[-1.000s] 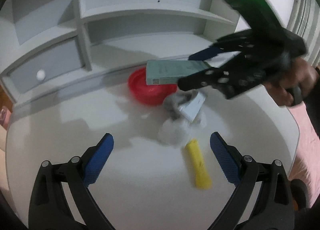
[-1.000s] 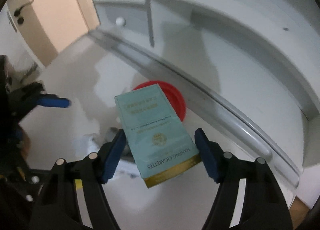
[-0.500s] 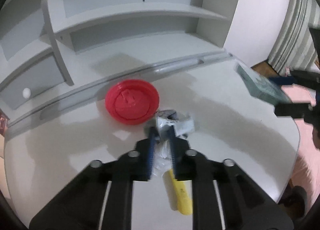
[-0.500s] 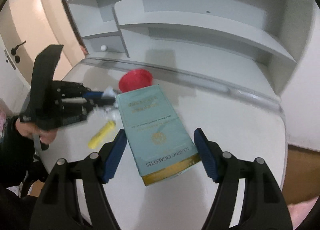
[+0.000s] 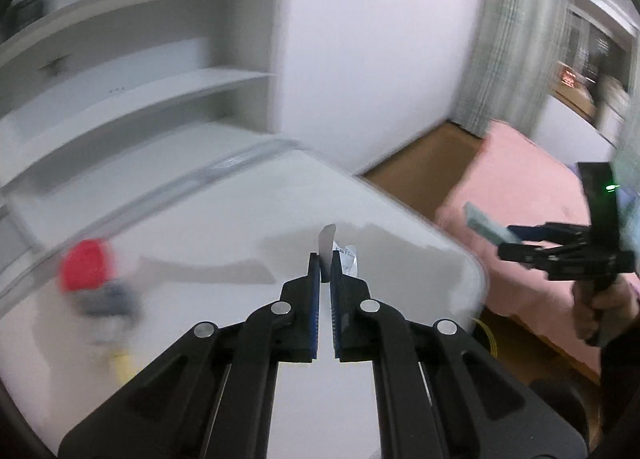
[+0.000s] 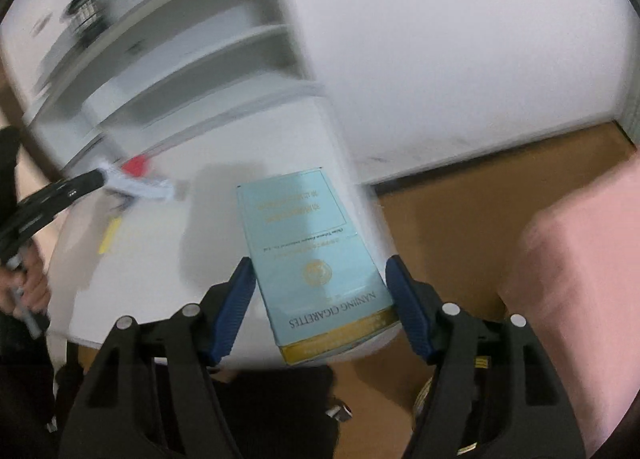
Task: Collect trash
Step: 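Carry the wrapper and cigarette box over the bin and open both grippers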
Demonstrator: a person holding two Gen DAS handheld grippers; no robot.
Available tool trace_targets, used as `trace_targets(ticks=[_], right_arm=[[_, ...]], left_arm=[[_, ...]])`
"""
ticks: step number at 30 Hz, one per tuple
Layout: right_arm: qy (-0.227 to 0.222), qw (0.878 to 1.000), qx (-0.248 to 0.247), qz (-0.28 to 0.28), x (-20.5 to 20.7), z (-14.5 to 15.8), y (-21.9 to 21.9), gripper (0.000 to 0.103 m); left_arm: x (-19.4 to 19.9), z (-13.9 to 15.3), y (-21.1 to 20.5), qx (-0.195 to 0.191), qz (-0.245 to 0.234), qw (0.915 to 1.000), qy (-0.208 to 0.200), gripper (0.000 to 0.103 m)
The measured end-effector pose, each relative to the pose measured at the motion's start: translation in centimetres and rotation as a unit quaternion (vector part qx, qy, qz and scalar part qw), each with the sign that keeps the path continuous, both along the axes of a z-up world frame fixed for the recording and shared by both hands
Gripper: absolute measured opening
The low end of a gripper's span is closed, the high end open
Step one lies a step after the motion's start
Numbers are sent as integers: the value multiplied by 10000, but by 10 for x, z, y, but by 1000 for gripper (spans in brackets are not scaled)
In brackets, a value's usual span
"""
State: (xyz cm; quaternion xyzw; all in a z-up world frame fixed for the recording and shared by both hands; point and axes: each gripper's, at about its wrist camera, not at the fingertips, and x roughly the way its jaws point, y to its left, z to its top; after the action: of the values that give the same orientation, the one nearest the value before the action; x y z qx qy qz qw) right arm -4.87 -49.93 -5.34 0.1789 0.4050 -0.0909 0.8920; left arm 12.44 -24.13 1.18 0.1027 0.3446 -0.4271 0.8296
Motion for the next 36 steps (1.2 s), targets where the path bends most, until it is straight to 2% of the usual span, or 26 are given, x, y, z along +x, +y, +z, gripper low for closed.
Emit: trace_targets(ticks=[4, 7, 11, 16, 21, 25, 31, 33, 35, 36], right_arm=[[288, 9937, 270, -1052, -77, -42, -50, 66], [503, 9828, 508, -1704, -130, -73, -79, 66], [781, 9666, 813, -2302, -185, -117, -100, 66], [1075, 9444, 1293, -2827, -228, -169, -114, 66], [1219, 9310, 1636, -3025, -249, -205, -122, 66], [1322, 9268, 1755, -3045, -248, -220, -128, 66], [1313, 9233, 1884, -3079, -257, -227, -134, 66], [1323, 9220, 1876, -3118, -258, -228, -135, 66], [1317, 9211, 1893, -3136, -258, -230, -136, 66], [1317, 9208, 1897, -3142, -259, -230, -136, 66]], left_arm=[[-50, -19, -78, -34, -857, 9961, 226, 4], [-93, -40, -135, 39, -1535, 9870, 475, 4], [-144, -81, -197, 349, -2221, 9717, 721, 4], [-179, -149, -257, 880, -2708, 9556, 757, 4], [-193, -203, -296, 1323, -2854, 9436, 1032, 4], [-212, -235, -318, 1576, -2931, 9367, 1091, 4], [-224, -257, -335, 1741, -2982, 9315, 1143, 4], [-226, -253, -335, 1742, -2976, 9312, 1184, 5], [-226, -252, -337, 1758, -2985, 9294, 1272, 7], [-225, -252, -337, 1768, -2960, 9298, 1285, 15]])
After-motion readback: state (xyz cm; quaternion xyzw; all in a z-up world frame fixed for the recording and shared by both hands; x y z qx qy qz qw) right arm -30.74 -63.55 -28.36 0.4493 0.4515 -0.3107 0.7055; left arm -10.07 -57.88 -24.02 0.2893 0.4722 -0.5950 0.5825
